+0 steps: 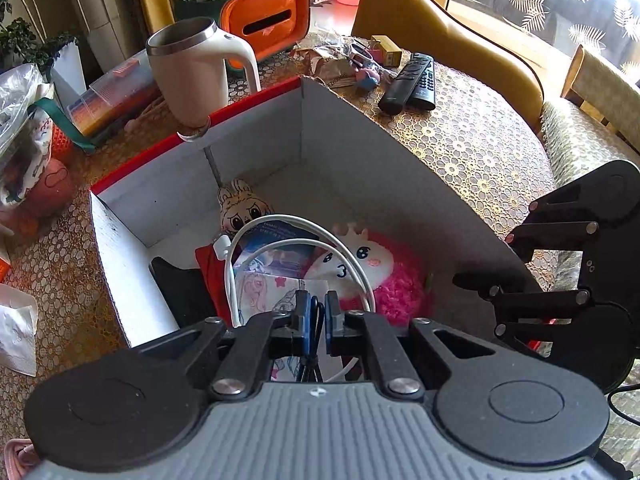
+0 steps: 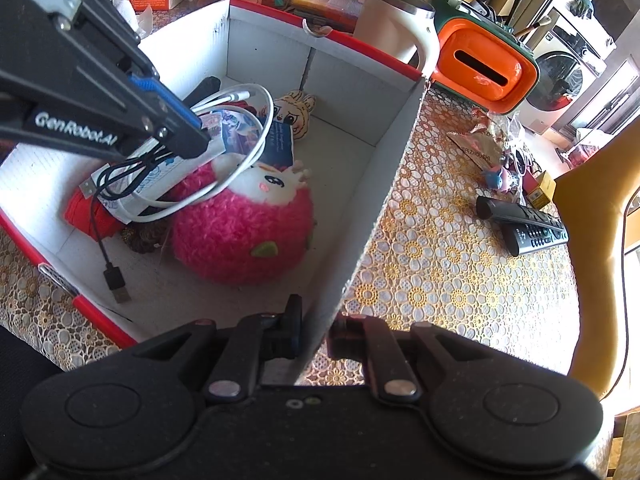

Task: Organize objects
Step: 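Open the left gripper to drop the black cable into the box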

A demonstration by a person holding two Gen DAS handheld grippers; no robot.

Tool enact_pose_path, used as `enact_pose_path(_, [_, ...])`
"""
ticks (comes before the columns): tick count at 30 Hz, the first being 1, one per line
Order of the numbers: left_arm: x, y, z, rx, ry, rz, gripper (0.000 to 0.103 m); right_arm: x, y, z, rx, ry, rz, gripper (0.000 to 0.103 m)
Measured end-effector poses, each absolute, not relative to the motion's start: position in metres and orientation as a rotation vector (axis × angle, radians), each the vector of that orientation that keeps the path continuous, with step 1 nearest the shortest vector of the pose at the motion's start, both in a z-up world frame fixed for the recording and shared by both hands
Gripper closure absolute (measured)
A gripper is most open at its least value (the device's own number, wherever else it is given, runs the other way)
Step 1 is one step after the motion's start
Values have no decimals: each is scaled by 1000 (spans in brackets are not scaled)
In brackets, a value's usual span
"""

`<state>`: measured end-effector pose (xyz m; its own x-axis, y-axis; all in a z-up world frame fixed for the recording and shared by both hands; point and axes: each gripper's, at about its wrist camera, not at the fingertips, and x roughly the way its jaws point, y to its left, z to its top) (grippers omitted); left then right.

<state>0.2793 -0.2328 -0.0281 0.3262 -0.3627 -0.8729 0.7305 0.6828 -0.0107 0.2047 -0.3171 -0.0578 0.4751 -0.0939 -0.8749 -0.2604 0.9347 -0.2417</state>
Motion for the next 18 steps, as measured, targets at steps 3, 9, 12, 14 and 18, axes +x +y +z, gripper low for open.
enact_pose_path(3, [277,-234,-32,432,1008,-744,87,205,-317,-58,-368,1077,104,92])
enact_pose_path(9, [272,-232,-30,423,979,-744,48,204,-317,-58,-365,1078,106,92])
enact_pose_path(12, [270,-227,-26,400,975,-752,47,204,-317,-58,-364,1078,106,92])
enact_pose_path(14, [268,-223,-22,384,973,-757,45,203,-317,-57,-363,1078,107,92])
enact_pose_path(18, [259,-213,-9,365,950,-777,44,202,-316,-58,-362,1078,108,92])
